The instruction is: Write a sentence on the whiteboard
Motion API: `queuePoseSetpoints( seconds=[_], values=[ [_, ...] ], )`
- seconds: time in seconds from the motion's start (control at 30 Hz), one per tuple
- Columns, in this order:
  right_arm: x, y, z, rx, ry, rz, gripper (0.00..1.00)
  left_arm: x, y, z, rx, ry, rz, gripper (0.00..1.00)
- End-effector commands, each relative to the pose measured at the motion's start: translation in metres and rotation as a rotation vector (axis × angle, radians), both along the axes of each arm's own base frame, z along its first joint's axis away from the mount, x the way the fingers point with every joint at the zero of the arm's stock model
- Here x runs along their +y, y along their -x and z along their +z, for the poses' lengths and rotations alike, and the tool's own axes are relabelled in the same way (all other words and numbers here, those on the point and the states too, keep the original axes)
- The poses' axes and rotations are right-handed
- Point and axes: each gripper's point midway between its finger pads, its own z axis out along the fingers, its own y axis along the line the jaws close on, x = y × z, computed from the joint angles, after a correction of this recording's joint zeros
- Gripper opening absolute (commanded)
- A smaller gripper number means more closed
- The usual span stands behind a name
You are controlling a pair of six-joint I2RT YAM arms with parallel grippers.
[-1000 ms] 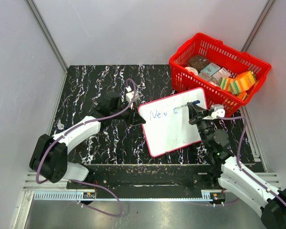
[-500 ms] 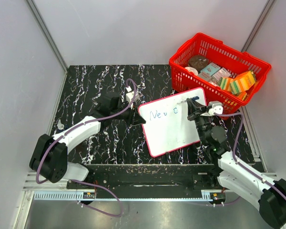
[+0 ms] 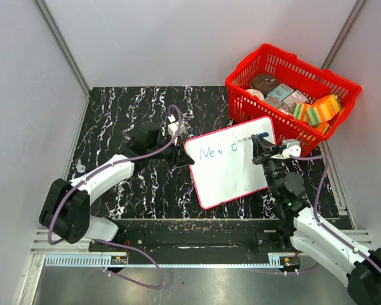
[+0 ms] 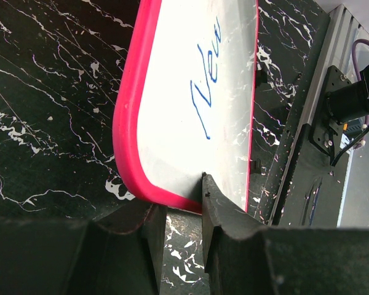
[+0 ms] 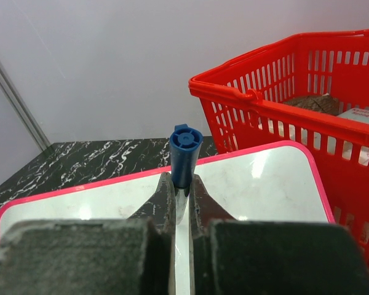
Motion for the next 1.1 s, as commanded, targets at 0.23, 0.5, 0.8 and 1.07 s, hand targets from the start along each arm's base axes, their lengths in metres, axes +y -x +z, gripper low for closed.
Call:
queuePoseSetpoints(
  seconds=[0.23, 0.5, 0.8, 1.07],
  values=[
    [-0.005, 0.004, 0.006, -0.014, -0.028, -0.003, 0.00, 0.024, 0.000, -0.056, -0.066, -0.227, 0.001, 0.00],
    [-0.003, -0.003, 0.025, -0.059, -0.030, -0.020, 0.00, 0.023, 0.000, -0.056, -0.067, -0.228, 0.001, 0.00],
    [-0.001, -0.008, 0.040, -0.101, -0.030, -0.032, 0.00, 0.024, 0.002, -0.059, -0.060, -0.237, -0.001, 0.00],
    [0.004, -0.017, 0.036, -0.083, -0.016, -0.037, 0.00, 0.023, 0.001, -0.060, -0.062, -0.239, -0.003, 0.00]
  ],
)
